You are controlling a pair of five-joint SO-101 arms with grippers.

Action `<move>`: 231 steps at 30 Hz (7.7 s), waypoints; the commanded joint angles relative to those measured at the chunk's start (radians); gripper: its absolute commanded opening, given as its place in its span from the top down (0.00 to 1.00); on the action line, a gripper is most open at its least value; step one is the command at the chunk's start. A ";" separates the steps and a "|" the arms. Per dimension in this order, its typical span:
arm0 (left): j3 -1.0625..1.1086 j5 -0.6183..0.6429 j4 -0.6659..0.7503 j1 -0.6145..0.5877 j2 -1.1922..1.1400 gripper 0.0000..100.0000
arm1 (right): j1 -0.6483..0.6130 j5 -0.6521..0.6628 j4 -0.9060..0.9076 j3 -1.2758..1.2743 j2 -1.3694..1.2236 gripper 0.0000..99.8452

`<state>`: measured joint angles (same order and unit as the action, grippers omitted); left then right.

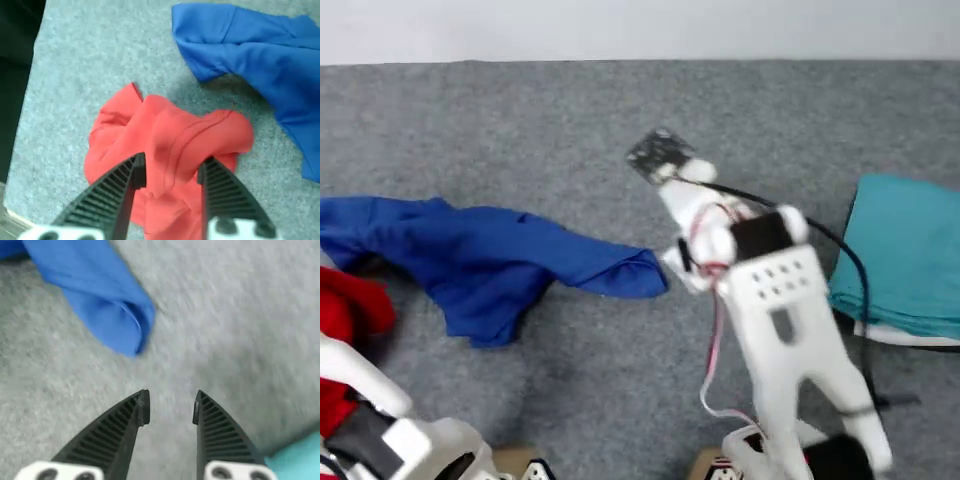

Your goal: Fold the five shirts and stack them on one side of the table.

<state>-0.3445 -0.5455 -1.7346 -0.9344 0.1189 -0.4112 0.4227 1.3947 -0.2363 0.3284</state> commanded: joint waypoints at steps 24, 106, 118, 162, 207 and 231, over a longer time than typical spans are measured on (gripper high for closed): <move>0.469 -0.041 -0.002 0.017 0.427 0.82 | -0.372 -0.009 0.036 0.723 -0.831 0.84; 0.680 0.023 -0.003 0.021 0.537 0.83 | -0.036 0.048 0.259 0.425 -0.700 0.77; 0.710 0.023 -0.015 0.020 0.539 0.83 | 0.074 0.052 0.062 0.425 -0.915 0.77; 0.796 0.169 0.468 0.724 -0.012 0.79 | 0.242 0.150 0.401 0.624 -0.335 0.99; 0.673 0.037 0.454 0.974 -0.315 0.79 | 0.489 0.173 0.401 0.618 -0.343 0.99; -0.139 0.161 -0.020 0.876 -0.262 1.00 | 0.424 0.222 0.390 0.588 -0.143 0.99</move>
<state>-0.2770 -0.4181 -1.6978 -0.0107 -0.2908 0.0307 0.6176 1.7568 0.3406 0.0752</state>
